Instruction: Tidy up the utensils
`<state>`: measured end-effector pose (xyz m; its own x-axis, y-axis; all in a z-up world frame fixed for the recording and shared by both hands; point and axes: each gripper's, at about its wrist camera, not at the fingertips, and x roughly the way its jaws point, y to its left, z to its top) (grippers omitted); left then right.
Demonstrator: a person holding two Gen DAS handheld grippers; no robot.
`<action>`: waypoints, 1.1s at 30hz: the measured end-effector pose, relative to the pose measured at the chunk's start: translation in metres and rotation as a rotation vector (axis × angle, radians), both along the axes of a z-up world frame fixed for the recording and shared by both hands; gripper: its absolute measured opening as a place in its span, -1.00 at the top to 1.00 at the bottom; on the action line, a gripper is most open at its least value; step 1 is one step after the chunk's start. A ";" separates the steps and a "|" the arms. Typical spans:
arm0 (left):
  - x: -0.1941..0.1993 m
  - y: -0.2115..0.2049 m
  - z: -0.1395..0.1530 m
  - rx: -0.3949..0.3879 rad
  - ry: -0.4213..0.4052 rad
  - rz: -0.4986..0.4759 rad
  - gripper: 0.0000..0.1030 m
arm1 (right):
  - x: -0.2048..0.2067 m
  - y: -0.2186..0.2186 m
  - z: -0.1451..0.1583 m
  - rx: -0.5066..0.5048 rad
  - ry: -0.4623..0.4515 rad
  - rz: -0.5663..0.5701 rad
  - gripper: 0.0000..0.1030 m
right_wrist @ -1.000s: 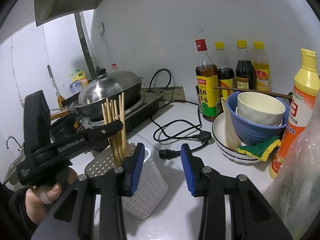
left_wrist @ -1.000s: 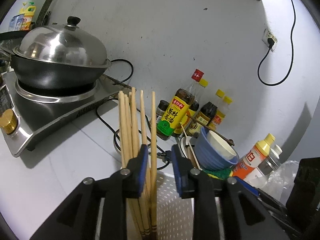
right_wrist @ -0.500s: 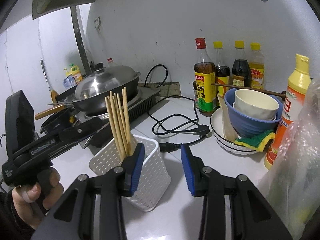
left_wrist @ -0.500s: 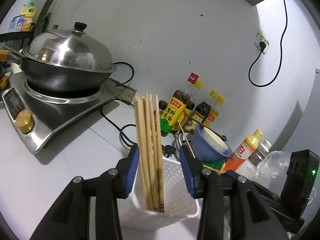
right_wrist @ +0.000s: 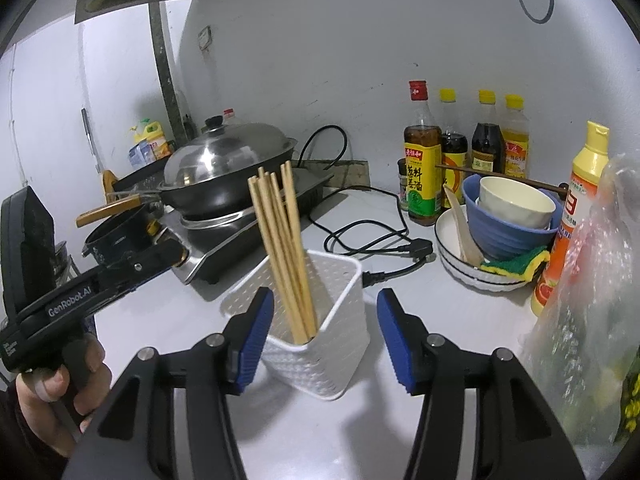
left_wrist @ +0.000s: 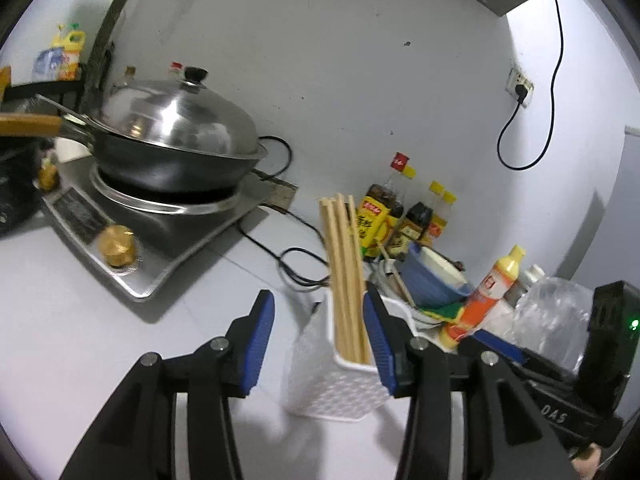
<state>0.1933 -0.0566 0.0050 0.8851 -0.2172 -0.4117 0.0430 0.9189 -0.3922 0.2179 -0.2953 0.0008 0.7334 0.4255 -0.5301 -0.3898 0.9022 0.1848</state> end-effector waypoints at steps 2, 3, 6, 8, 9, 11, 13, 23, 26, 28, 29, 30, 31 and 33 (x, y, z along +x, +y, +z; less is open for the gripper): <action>-0.008 0.007 0.001 0.011 0.001 0.004 0.11 | -0.006 0.004 0.000 -0.008 0.004 -0.001 0.00; -0.012 0.011 0.001 0.020 0.002 0.009 0.10 | -0.010 0.006 0.000 -0.012 0.005 -0.004 -0.01; -0.024 0.022 0.002 0.039 0.002 0.013 0.09 | -0.020 0.011 0.001 -0.024 0.007 -0.012 -0.01; -0.031 0.028 0.002 0.054 0.002 0.014 0.08 | -0.025 0.014 0.002 -0.030 0.005 -0.015 -0.01; -0.034 0.031 0.002 0.062 0.002 0.015 0.07 | -0.030 0.017 0.004 -0.035 0.003 -0.018 -0.01; -0.043 0.039 0.002 0.072 0.003 0.028 0.07 | -0.038 0.020 0.005 -0.038 -0.003 -0.019 -0.01; -0.052 0.045 0.003 0.072 -0.003 0.035 0.07 | -0.046 0.024 0.007 -0.043 -0.009 -0.022 -0.02; -0.101 0.057 0.016 0.232 -0.048 0.025 -0.02 | -0.091 0.037 0.014 -0.045 -0.051 -0.040 -0.14; -0.116 0.060 0.024 0.276 -0.077 0.040 -0.12 | -0.103 0.038 0.016 -0.049 -0.060 -0.044 -0.15; -0.123 0.063 0.031 0.291 -0.096 0.046 -0.14 | -0.110 0.037 0.017 -0.051 -0.066 -0.049 -0.15; -0.126 0.064 0.034 0.295 -0.107 0.046 -0.20 | -0.113 0.036 0.018 -0.053 -0.071 -0.054 -0.15; -0.129 0.064 0.038 0.301 -0.115 0.046 -0.30 | -0.117 0.035 0.021 -0.055 -0.078 -0.060 -0.15; -0.131 0.064 0.040 0.308 -0.121 0.051 -0.36 | -0.120 0.033 0.023 -0.056 -0.085 -0.065 -0.16; -0.135 0.063 0.045 0.323 -0.137 0.057 -0.50 | -0.126 0.029 0.029 -0.058 -0.100 -0.074 -0.17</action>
